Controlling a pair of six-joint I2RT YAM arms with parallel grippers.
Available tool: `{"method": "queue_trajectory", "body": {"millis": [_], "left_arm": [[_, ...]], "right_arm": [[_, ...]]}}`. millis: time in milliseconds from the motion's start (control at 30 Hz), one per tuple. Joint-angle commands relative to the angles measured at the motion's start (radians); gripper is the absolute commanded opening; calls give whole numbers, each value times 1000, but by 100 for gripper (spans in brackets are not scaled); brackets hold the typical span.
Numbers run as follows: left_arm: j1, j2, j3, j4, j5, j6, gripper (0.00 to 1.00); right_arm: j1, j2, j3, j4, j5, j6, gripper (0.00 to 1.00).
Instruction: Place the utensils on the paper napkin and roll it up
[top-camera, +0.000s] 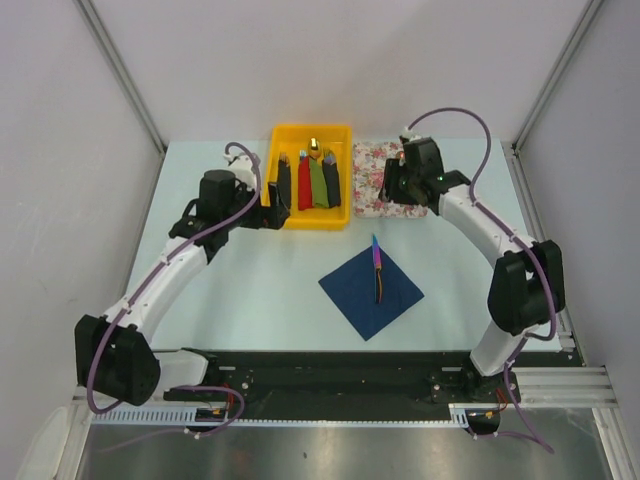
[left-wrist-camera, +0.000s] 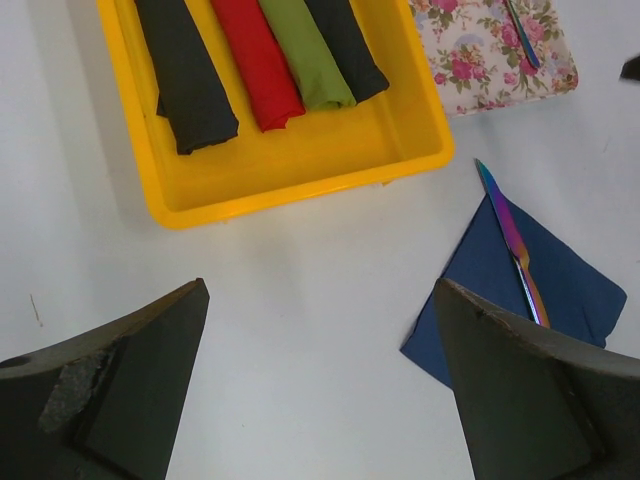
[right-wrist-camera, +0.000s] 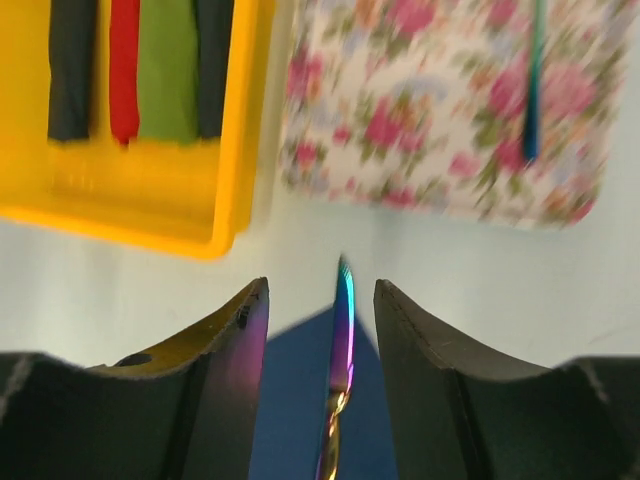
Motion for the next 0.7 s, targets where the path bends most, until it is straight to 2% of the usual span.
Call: {"method": "queue_trajectory", "body": {"millis": [0, 367, 533, 667], "left_arm": [[8, 39, 56, 46, 20, 39, 100], [20, 110, 90, 62, 5, 45, 100], [35, 151, 105, 54, 0, 45, 100], [46, 179, 125, 43, 0, 44, 100]], "right_arm": [[-75, 119, 163, 62, 5, -106, 50], [-237, 484, 530, 76, -66, -255, 45], [-248, 605, 622, 139, -67, -304, 37], [-250, 714, 727, 116, -79, -322, 35]]}}
